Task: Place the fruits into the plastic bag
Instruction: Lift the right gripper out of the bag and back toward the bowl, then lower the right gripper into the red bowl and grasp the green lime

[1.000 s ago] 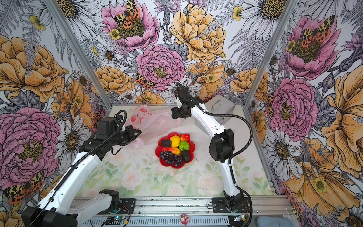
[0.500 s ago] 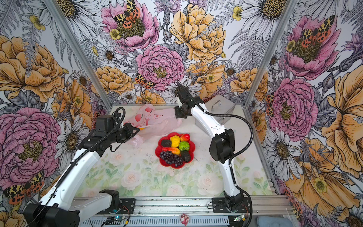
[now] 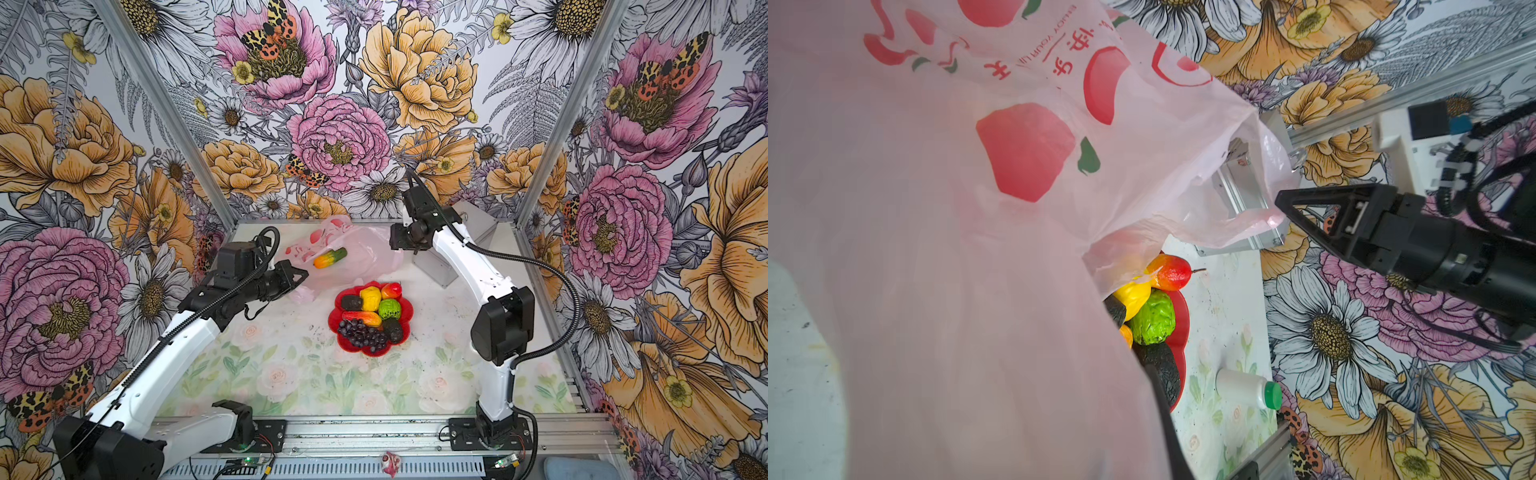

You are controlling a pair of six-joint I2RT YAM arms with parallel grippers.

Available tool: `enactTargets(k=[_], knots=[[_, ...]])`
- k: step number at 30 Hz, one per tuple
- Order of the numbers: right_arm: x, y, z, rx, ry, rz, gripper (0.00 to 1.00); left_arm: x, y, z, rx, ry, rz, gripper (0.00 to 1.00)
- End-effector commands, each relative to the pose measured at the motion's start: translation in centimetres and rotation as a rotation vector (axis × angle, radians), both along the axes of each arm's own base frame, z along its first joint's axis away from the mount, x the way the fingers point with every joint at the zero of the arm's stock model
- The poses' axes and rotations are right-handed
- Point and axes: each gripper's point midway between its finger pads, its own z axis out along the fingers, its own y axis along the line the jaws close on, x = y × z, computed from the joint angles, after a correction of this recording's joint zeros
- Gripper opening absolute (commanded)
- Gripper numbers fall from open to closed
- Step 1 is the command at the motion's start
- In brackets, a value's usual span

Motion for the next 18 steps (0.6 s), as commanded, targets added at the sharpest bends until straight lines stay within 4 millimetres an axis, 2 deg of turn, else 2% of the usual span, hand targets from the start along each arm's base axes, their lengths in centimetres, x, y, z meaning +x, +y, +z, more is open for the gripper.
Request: enactTargets(k=[1,3,5,7,10,14,18], knots=[[-3.7,0.0,6.0,0.14,-0.071,0.012,0.71,0.6,-0.1,-0.2,0.002,-0.02,0.024,0.0],[-6.3,1.0,6.1,0.224,-0.006,0.063,0.72,0.6,-0.2,-0.3,0.005,-0.017,0.024,0.0],[-9.4,1.9,5.1,0.269,0.081,0.111,0.73,0.7,-0.3,-0.4,0.006,-0.018,0.023,0.0],[-11.9,2.5,3.1,0.262,0.143,0.149,0.73,0.9,-0.5,-0.4,0.007,-0.02,0.021,0.0],[-14.6,2.4,-1.1,0.197,0.241,0.168,0.72,1.1,-0.9,-0.6,0.009,-0.017,0.017,0.0],[-16.3,2.9,-6.3,0.077,0.328,0.2,0.71,1.6,-1.4,-0.8,-0.001,-0.018,0.015,0.0],[-15.3,3.3,-9.9,-0.041,0.339,0.196,0.72,1.7,-1.7,-1.0,0.004,-0.017,0.019,0.0]])
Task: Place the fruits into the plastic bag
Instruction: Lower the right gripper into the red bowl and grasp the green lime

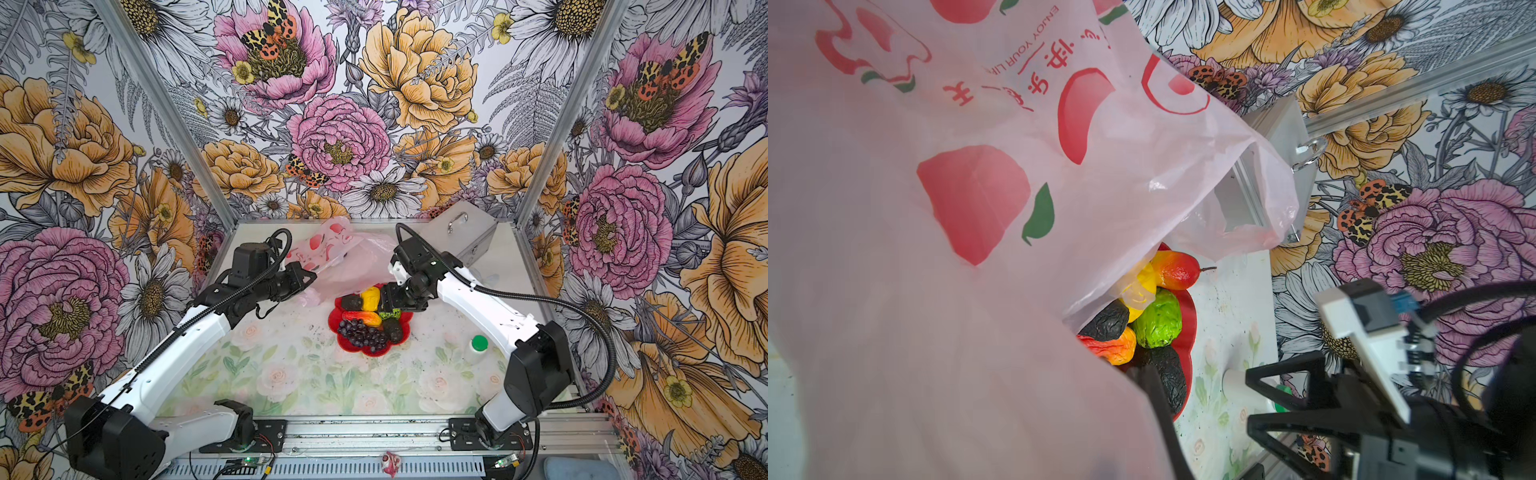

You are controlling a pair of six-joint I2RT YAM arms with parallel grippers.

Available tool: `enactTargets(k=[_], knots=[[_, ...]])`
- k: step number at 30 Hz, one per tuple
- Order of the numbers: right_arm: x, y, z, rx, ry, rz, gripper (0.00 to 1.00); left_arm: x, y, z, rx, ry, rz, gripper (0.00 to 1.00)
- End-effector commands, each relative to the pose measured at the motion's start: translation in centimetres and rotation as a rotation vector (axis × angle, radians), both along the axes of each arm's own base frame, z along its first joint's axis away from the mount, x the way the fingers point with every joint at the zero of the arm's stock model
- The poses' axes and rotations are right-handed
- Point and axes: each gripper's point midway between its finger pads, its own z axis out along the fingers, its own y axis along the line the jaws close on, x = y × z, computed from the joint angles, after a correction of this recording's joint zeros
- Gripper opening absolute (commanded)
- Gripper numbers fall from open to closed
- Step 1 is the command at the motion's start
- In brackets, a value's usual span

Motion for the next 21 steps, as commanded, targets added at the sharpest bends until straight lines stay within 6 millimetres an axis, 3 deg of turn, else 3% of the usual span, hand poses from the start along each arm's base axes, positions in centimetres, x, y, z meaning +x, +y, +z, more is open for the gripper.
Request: enactTargets(k=[1,10,21], knots=[[1.8,0.1,-1.9,-0.085,-0.055,0.001,0.72,0.7,-0.3,0.7,-0.007,-0.038,0.023,0.0],[5.0,-0.6,-6.5,-0.247,-0.062,0.009,0.75,0.6,-0.6,0.8,-0.01,-0.05,0.042,0.0],[7.4,0.8,-8.3,-0.259,-0.066,0.014,0.76,0.2,-0.4,1.1,-0.017,-0.055,0.051,0.0]])
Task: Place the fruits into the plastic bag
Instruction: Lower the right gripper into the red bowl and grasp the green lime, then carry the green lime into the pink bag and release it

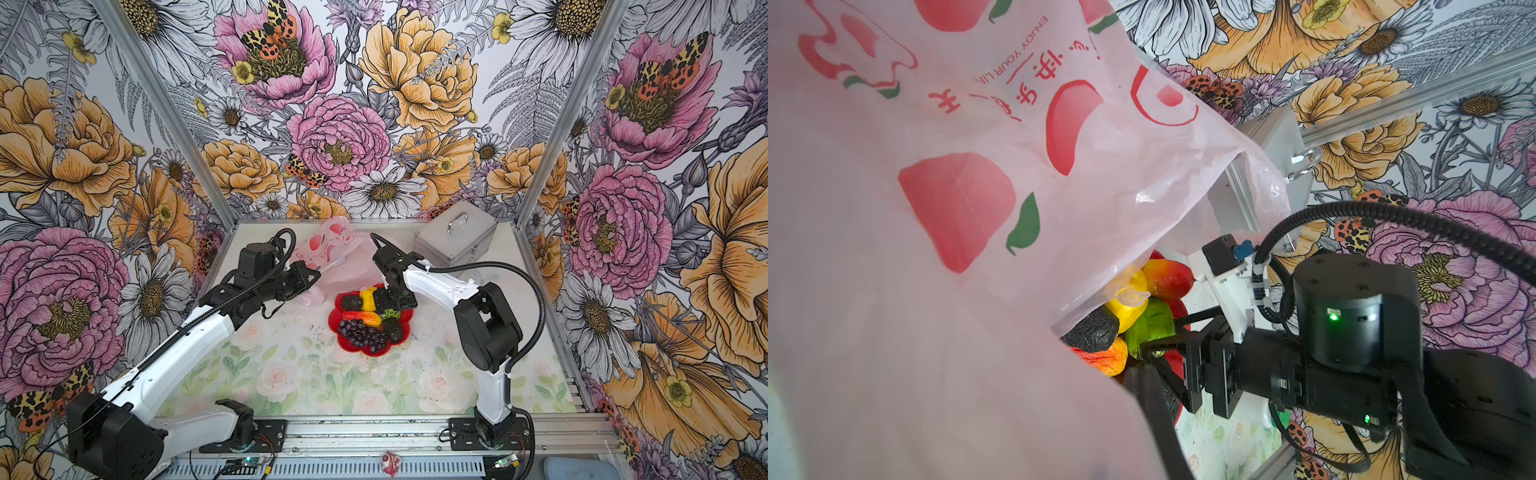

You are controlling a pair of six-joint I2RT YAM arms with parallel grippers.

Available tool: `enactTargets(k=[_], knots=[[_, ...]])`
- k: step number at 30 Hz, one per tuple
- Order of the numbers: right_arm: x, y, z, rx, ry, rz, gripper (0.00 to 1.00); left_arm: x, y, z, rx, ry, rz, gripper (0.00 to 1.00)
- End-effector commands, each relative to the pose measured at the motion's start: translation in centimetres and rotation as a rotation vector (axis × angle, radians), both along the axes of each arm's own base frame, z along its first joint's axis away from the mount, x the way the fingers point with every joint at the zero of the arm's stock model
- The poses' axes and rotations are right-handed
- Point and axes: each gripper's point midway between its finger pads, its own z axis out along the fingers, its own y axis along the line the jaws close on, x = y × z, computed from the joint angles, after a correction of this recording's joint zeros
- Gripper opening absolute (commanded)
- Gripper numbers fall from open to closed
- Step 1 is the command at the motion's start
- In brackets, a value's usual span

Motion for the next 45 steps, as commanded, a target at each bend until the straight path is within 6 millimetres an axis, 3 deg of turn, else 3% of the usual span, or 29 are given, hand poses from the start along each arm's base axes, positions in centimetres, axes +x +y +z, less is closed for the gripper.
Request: enactTargets(k=[1,9,15,19,26,32,37,40,45], knots=[[1.6,0.5,-0.1,-0.003,-0.033,0.004,0.76,-0.1,0.5,0.7,-0.003,-0.038,0.026,0.0],[1.8,0.0,-1.1,-0.041,-0.03,-0.012,0.74,0.0,1.0,0.7,-0.004,-0.036,0.035,0.0],[1.8,-0.3,-0.6,-0.056,-0.05,-0.013,0.66,0.2,0.7,0.4,-0.002,-0.025,0.027,0.0],[1.9,-0.5,1.8,-0.031,-0.104,-0.033,0.56,0.4,0.8,0.4,0.0,-0.035,0.031,0.0],[1.1,0.2,5.4,0.082,-0.129,-0.046,0.53,1.0,0.8,0.5,-0.012,-0.039,0.022,0.0],[-1.4,1.1,7.0,0.24,-0.034,-0.065,0.53,1.3,0.6,0.6,-0.013,-0.04,0.01,0.0],[-3.1,2.0,10.1,0.398,-0.021,-0.101,0.53,1.2,0.3,0.7,-0.022,-0.038,-0.007,0.0],[-3.0,2.9,12.4,0.489,-0.037,-0.129,0.53,1.0,0.3,0.9,-0.027,-0.04,-0.013,0.0],[-1.1,5.3,16.0,0.625,-0.071,-0.164,0.53,0.7,0.2,1.3,-0.032,-0.047,-0.02,0.0]])
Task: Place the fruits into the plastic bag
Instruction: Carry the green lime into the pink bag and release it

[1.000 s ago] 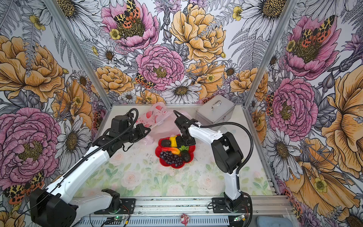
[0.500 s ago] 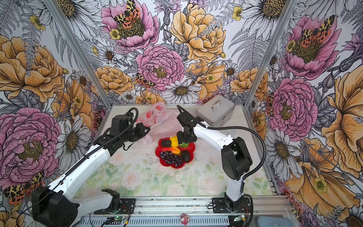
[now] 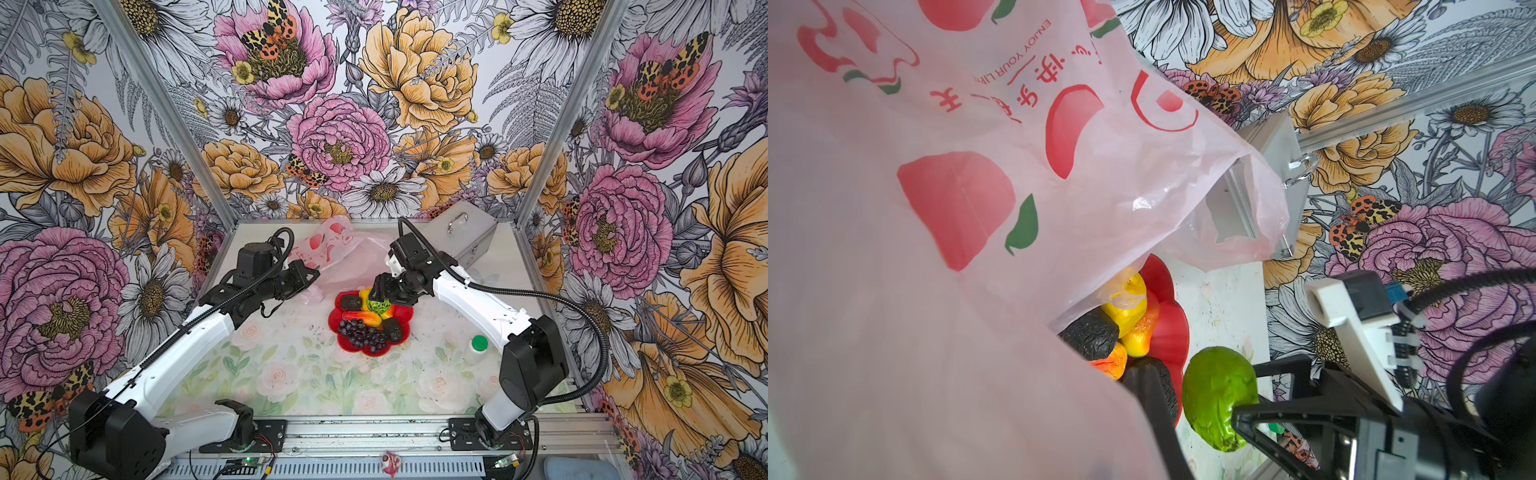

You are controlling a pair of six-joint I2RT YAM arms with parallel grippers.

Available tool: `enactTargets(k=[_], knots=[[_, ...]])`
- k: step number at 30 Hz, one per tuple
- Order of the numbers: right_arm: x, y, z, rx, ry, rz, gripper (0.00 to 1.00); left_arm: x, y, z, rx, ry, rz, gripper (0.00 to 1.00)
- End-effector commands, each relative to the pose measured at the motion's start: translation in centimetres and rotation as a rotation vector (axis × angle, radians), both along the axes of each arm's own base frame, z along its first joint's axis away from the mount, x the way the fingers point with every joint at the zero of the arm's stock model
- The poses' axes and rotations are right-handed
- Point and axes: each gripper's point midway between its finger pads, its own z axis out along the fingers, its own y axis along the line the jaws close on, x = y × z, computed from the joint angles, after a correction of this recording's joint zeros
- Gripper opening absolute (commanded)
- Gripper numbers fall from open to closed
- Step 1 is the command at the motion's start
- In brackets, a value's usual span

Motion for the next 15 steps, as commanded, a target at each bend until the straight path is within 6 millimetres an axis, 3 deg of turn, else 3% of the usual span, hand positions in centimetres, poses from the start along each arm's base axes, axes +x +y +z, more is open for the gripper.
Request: enactTargets(k=[1,9,15], knots=[[2.1,2.7,4.4,0.161,-0.059,-0.034,0.53,0.1,-0.3,1.6,-0.016,-0.05,-0.024,0.0],[7.7,6.0,3.9,0.208,-0.066,-0.11,0.53,-0.6,-1.0,2.2,-0.01,-0.073,-0.041,0.0],[11.7,7.9,1.3,0.206,-0.063,-0.174,0.53,-0.6,-2.0,2.5,0.002,-0.092,-0.059,0.0]])
